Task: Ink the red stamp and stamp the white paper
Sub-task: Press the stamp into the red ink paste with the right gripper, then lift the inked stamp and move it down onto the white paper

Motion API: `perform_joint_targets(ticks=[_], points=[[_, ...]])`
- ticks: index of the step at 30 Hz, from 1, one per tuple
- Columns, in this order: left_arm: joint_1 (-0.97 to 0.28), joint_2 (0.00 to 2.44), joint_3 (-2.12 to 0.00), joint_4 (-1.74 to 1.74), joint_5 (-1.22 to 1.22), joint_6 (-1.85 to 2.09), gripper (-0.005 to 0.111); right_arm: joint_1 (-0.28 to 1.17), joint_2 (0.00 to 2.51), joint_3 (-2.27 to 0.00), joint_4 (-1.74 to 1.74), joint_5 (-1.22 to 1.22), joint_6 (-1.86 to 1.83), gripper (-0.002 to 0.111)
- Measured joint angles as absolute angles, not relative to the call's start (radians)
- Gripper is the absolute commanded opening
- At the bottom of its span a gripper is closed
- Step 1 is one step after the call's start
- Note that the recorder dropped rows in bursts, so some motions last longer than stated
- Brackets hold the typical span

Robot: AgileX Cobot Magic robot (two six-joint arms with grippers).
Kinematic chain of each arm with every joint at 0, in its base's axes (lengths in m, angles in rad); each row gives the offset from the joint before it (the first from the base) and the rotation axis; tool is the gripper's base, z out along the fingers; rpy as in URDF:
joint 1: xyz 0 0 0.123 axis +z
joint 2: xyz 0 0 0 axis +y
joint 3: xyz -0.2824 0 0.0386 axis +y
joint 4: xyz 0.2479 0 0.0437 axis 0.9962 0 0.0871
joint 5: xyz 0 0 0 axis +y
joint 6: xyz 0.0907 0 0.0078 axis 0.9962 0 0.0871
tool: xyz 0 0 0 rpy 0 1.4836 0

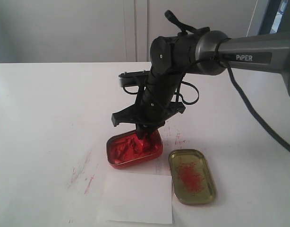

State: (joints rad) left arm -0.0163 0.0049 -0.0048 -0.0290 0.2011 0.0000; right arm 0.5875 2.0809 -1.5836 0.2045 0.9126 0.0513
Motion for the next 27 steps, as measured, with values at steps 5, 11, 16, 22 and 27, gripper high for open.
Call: perform_joint_targets(ticks=[5, 11, 16, 22, 27], points=[[-0.016, 0.005, -0.005, -0.029, 0.201, 0.0, 0.0, 0.587, 2.081, -1.584, 0.205, 0.915, 0.051, 0.0], [-0.016, 0.005, -0.005, -0.029, 0.201, 0.0, 0.0, 0.587, 2.058, -1.584, 0.205, 0.915, 0.051, 0.0], [-0.016, 0.005, -0.005, -0.029, 0.201, 0.0, 0.0, 0.587, 2.052, -1.584, 0.205, 0.915, 0.051, 0.0], [-0.016, 0.005, -0.005, -0.029, 0.201, 0.0, 0.0, 0.587, 2.05, -1.584, 0.205, 0.915, 0.051, 0.0], [-0.016, 0.005, -0.005, -0.029, 0.201, 0.0, 0.0, 0.587, 2.05, -1.584, 0.205, 0.915, 0.051, 0.0]])
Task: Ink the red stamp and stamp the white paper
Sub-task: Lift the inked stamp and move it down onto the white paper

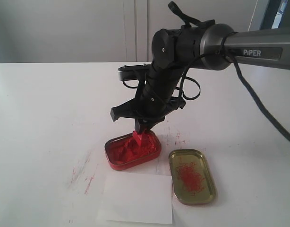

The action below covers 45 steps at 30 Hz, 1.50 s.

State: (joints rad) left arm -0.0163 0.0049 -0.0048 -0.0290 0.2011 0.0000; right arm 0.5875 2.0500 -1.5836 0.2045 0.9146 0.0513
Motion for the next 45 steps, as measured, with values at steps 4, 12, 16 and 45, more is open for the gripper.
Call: perform_joint_targets(ticks=[4, 12, 16, 45], points=[[-0.016, 0.005, -0.005, -0.029, 0.201, 0.0, 0.0, 0.587, 2.05, -1.584, 0.205, 0.915, 0.051, 0.0], [-0.016, 0.005, -0.005, -0.029, 0.201, 0.0, 0.0, 0.594, 2.05, -1.584, 0.203, 0.977, 0.021, 0.0], [-0.016, 0.005, -0.005, -0.029, 0.201, 0.0, 0.0, 0.608, 2.041, -1.584, 0.19, 1.005, 0.014, 0.0], [0.042, 0.005, -0.005, -0.029, 0.201, 0.0, 0.0, 0.767, 1.878, -1.404, 0.08, 0.912, 0.012, 0.0]])
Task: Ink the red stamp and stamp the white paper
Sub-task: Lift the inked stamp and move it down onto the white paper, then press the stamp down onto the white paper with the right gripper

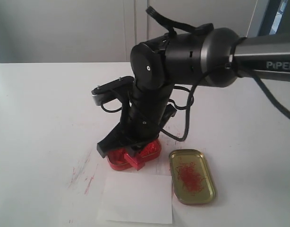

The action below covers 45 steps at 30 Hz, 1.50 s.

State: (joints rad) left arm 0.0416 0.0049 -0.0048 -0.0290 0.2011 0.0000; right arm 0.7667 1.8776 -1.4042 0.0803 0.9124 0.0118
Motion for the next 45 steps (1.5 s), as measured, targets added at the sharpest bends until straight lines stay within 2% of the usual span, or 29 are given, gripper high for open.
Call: perform_joint_targets(ticks=[16, 23, 30, 36, 45], points=[[0.042, 0.005, -0.005, -0.029, 0.201, 0.0, 0.0, 0.767, 1.807, -1.202, 0.186, 0.78, 0.012, 0.0], [0.038, 0.005, -0.005, -0.029, 0.201, 0.0, 0.0, 0.774, 1.807, -1.178, 0.205, 0.749, 0.022, 0.0], [0.036, 0.005, -0.005, -0.029, 0.201, 0.0, 0.0, 0.848, 1.807, -1.14, 0.173, 0.673, 0.123, 0.0], [0.036, 0.005, -0.005, -0.029, 0.201, 0.0, 0.0, 0.848, 1.806, -1.107, 0.046, 0.655, 0.226, 0.0], [0.036, 0.005, -0.005, -0.029, 0.201, 0.0, 0.0, 0.848, 1.815, -1.107, 0.039, 0.649, 0.237, 0.0]])
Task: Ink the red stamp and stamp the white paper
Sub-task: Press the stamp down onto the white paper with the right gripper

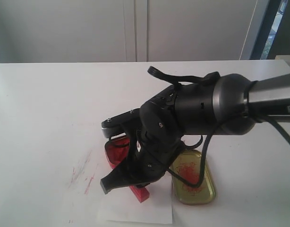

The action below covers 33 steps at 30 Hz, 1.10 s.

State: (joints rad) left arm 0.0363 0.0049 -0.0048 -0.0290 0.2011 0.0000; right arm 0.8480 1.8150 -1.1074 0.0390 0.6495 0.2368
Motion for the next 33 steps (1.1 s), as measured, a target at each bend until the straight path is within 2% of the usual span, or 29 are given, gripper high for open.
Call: perform_joint_targets(ticks=[33], points=[[0.036, 0.005, -0.005, -0.029, 0.201, 0.0, 0.0, 0.848, 1.913, -1.125, 0.039, 0.596, 0.242, 0.0]])
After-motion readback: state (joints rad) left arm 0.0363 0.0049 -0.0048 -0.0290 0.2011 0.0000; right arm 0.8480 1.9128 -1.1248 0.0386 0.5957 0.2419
